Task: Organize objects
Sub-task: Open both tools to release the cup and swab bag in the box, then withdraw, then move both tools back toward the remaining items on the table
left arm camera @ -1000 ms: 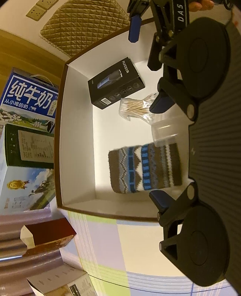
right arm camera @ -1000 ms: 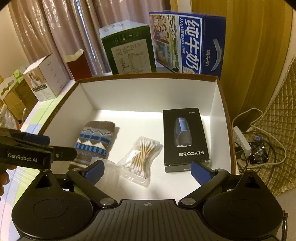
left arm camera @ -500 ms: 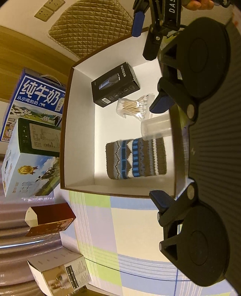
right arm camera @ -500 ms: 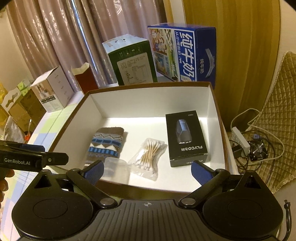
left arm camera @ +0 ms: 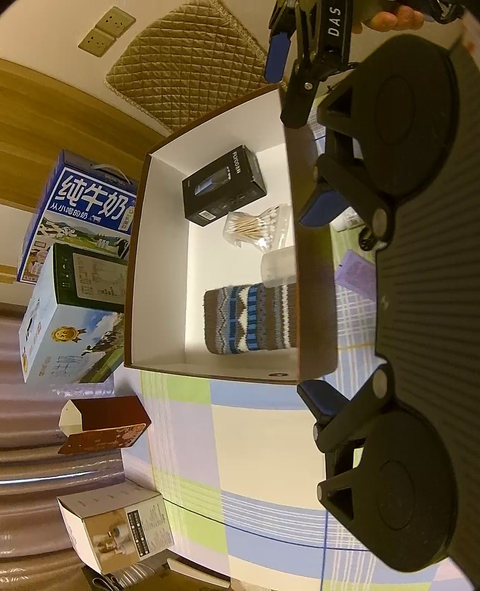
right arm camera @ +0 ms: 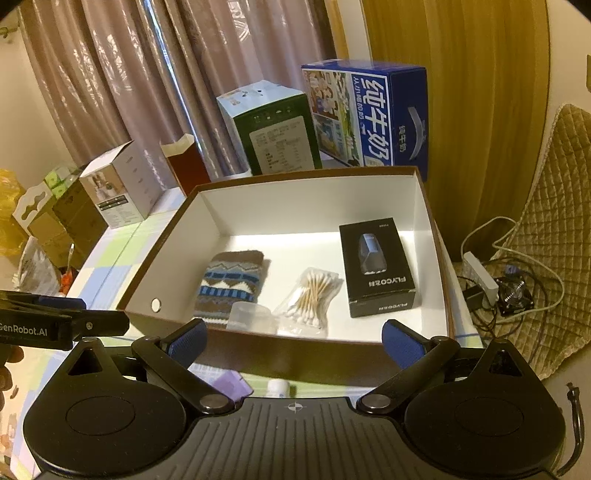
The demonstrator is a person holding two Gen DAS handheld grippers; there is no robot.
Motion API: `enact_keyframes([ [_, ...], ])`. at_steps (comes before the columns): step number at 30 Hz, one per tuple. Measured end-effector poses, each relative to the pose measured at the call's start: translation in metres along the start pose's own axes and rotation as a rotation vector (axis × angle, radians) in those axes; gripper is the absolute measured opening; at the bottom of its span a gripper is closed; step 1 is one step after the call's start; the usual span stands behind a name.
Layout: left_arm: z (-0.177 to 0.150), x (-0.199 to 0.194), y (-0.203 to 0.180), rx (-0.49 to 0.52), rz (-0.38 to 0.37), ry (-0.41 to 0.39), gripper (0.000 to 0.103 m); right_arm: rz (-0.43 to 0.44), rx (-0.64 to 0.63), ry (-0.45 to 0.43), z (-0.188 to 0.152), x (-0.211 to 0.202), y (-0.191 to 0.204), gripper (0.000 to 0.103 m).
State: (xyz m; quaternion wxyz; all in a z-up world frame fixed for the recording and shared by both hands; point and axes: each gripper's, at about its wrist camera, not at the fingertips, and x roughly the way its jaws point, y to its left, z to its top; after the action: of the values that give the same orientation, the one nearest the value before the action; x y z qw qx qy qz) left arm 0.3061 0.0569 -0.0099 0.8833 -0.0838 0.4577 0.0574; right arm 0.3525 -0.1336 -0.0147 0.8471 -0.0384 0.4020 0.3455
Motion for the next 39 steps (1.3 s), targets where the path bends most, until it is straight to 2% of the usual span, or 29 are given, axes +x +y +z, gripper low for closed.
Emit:
enact_keyframes([
  [21,-0.049,-0.034,0.007,-0.028,-0.013,0.020,0.088,0.018,0.016,0.017,-0.041,-0.030,0.019,0.098],
  [39,-0.082,-0.038,0.023,-0.052,0.007,0.062,0.088,0.018,0.025,0.085,-0.075,-0.027,0.031,0.098],
])
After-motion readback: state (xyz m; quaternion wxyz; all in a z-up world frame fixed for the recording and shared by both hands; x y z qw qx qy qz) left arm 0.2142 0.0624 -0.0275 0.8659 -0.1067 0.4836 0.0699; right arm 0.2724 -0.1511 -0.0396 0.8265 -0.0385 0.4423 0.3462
